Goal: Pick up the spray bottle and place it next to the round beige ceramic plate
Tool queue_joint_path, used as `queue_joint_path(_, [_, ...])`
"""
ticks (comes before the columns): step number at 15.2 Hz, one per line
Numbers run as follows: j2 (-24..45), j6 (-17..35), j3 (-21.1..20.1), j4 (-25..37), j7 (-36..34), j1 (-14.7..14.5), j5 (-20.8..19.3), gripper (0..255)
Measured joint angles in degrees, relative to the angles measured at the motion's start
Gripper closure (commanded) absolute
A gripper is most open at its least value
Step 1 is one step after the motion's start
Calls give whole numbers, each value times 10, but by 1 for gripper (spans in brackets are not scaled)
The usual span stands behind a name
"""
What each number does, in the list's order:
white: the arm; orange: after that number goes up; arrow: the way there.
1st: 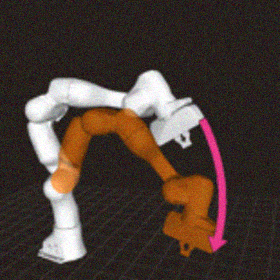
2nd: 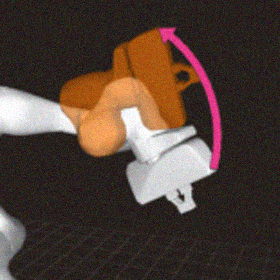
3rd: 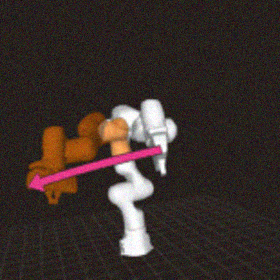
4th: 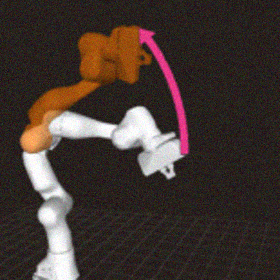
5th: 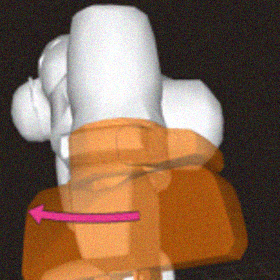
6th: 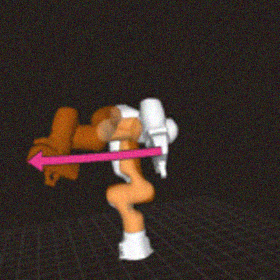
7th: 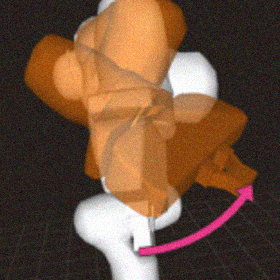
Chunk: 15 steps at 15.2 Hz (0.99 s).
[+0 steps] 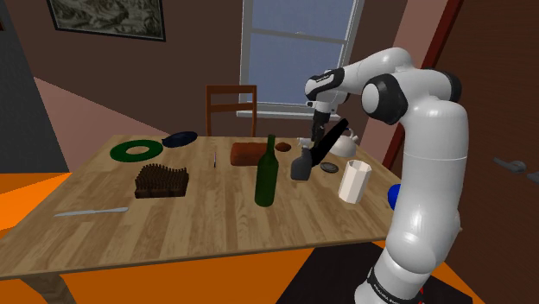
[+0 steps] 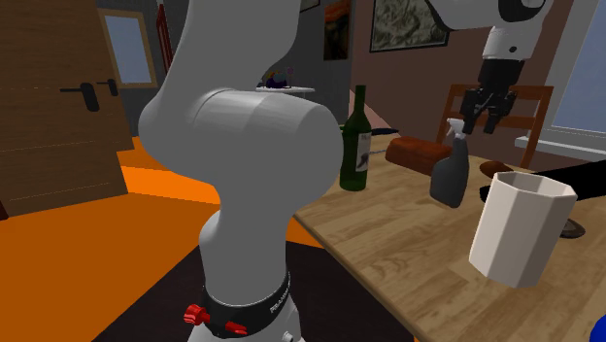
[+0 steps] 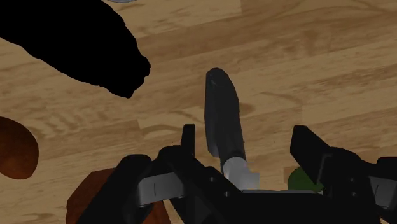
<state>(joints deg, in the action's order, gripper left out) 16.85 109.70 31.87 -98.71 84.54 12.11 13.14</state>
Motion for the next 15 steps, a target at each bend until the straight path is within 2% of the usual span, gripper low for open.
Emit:
queue_joint_path(4, [0,0,0,0,0,0,0,0])
queue_joint_path(9, [-7,-60,4,55,-5,5,-7,0])
queue_joint_path(15, [-9,-69,5,61,-7,5,-9,0])
